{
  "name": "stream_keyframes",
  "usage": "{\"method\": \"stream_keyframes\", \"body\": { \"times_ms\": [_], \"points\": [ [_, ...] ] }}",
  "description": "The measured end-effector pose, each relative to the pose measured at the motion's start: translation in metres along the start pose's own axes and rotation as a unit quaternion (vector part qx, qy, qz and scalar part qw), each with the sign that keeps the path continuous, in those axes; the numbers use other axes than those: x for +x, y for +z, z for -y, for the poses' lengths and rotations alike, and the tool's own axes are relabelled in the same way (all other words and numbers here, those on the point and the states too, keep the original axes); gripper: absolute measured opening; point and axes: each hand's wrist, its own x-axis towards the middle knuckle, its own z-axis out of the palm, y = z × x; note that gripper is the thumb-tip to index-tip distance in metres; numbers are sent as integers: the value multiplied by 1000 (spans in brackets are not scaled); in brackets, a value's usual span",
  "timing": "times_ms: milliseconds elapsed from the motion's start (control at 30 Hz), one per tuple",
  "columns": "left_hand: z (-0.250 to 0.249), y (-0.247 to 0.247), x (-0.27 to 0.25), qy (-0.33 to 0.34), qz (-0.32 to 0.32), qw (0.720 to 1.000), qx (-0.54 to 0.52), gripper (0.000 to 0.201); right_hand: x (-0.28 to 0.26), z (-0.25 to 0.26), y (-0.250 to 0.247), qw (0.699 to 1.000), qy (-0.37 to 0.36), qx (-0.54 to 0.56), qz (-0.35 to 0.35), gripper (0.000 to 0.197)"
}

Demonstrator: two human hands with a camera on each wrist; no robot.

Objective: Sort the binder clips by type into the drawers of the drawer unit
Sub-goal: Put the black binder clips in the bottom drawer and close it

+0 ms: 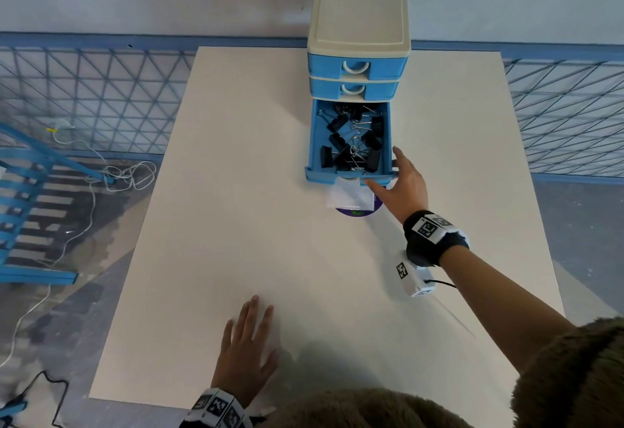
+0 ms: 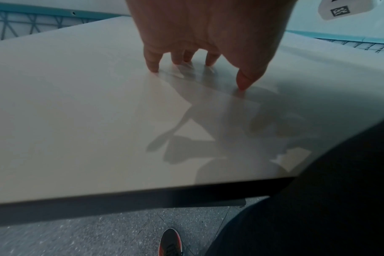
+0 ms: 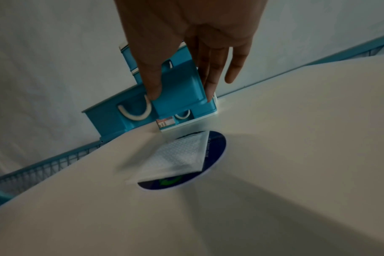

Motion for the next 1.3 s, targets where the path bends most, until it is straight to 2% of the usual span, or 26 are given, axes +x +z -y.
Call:
{"method": "stream_keyframes", "body": {
  "times_ms": [200,300,367,467,567,700,900,1033,1233,1300],
  "points": [
    [0,-1,-1,11,-9,1000,-25,74,16,3,5,995,57,71,-44,65],
    [1,-1,-1,13,17,999,-23,80,32,14,13,994,77,73,-40,55],
    [1,-3,-2,8,39,999,-18,74,41,15,13,994,92,43,-39,63],
    [1,-2,-1,2,36,999,-29,73,51,13,11,992,124,10,-36,79],
    [2,0,1,12,10,999,-45,80,61,14,8,991,128,-22,-36,85],
    [2,0,2,13,22,998,-50,85,88,25,5,987,152,-27,-40,87],
    [0,-6,4,9,25,997,-67,82,104,19,10,995,85,-43,-5,79],
    [2,-5,4,11,21,997,-69,79,106,1,9,996,80,-27,-18,83],
    [2,-4,4,19,8,998,-62,72,123,-1,6,995,74,-59,-29,87],
    [2,-4,4,19,7,998,-67,77,132,2,7,993,90,-63,-32,86]
  ]
}}
